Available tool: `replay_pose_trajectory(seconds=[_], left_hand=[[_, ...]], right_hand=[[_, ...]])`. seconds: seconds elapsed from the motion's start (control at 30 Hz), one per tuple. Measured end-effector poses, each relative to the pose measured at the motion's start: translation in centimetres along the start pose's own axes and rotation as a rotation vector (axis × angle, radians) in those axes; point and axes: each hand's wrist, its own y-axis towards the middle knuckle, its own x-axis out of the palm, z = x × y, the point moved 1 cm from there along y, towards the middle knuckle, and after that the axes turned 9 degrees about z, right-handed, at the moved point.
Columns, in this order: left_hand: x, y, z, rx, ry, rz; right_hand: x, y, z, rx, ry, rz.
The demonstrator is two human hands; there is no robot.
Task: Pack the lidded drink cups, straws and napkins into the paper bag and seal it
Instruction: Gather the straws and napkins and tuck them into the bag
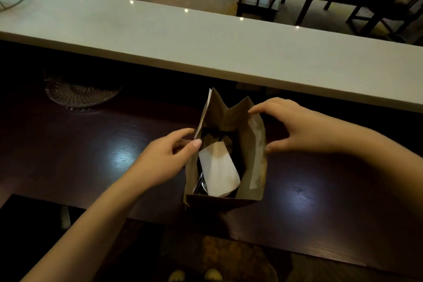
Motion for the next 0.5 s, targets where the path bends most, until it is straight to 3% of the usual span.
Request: replay_pose_trajectory(seconds=[0.1,0.23,0.4,0.5], left_hand=[[0.0,-2.3,-2.1,-0.002,-0.166,-0.177],[1.8,-4.6,-5.3,0.016,-0.128,-0.387],[4.3,-5.0,-7.0,-0.088,-0.063,-0.191],[5.2,-5.2,-7.8,-0.145,-0.032,-0.092]], right_hand=[[3.2,-1.1,2.3,0.158,0.136,0.111],[10.7,-3.2,1.9,0.264,0.397,-0.088],[15.5,-5.2,0.5,0.330,0.674,-0.066],[16.9,-6.3,0.4,0.338,0.704,-0.023]])
